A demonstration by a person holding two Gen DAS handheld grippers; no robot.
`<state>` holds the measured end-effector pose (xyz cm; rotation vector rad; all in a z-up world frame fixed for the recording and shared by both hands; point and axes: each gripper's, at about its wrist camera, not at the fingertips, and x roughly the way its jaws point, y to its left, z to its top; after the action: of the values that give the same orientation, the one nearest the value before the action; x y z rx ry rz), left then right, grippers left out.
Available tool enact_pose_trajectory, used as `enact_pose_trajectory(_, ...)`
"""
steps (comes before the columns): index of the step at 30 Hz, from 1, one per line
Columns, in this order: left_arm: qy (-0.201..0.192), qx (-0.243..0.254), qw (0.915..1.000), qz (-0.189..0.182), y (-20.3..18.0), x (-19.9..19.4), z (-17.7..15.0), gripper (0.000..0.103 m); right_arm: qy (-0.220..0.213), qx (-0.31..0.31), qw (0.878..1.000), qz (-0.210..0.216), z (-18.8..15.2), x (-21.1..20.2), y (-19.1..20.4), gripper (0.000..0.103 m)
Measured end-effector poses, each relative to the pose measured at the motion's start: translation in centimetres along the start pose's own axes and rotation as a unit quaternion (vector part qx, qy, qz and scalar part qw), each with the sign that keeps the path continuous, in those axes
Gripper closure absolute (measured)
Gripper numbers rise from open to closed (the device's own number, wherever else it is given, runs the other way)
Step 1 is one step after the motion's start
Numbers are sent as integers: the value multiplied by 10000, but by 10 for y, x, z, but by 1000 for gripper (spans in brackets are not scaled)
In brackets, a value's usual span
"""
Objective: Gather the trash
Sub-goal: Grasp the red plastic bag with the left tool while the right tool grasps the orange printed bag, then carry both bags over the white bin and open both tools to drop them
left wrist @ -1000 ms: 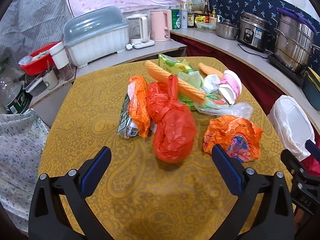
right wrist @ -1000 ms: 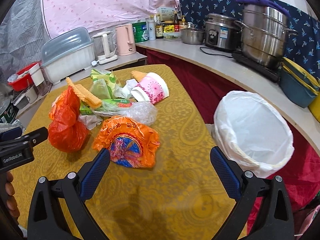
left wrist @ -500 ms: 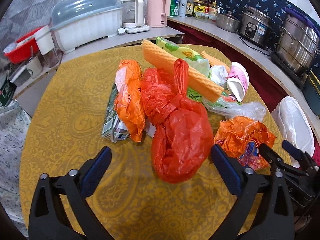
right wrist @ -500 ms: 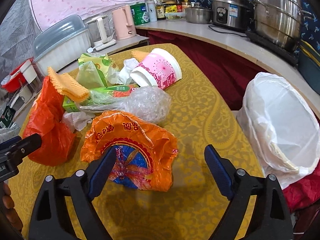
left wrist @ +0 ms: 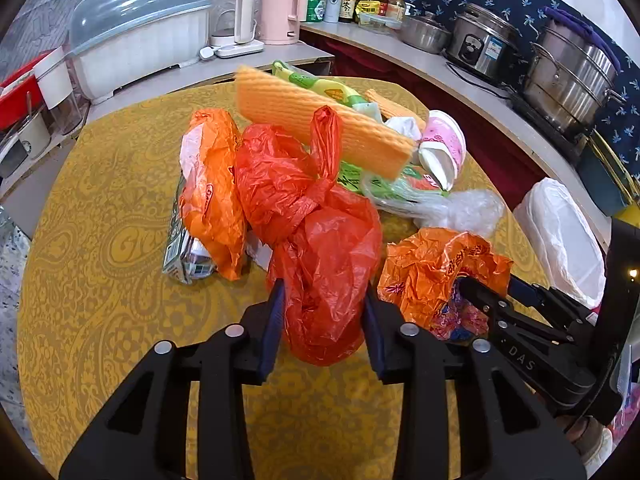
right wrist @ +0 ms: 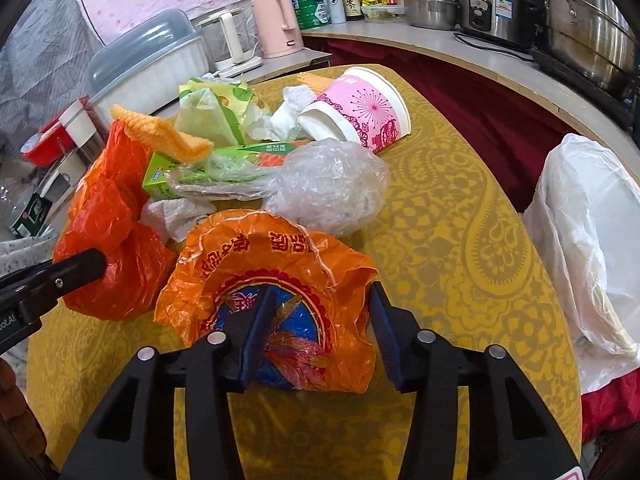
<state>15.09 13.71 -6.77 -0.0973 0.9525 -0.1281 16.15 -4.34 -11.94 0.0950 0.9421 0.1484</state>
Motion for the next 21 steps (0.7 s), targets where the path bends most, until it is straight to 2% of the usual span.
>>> enact_pose_trajectory(2,-4,9,10000,-18,0,-5,-2,71,-9,-9,10000,40,-2,-4,0,66)
enact_pose_trajectory(5,-23,46,10000,-60,-1,-15,-6,71,22,27,10000,87,-4,-11,-1,94)
enact_pose_trajectory(14,-219,188,9995,-124,-12,-48,-9,72,-156,115,9998,53,-12,-41,-11,94)
enact_pose_trajectory(21,-480,365,9977,-294,-28,-76,-7,73,-657,246,9975,-72,-2,-86,-22,94)
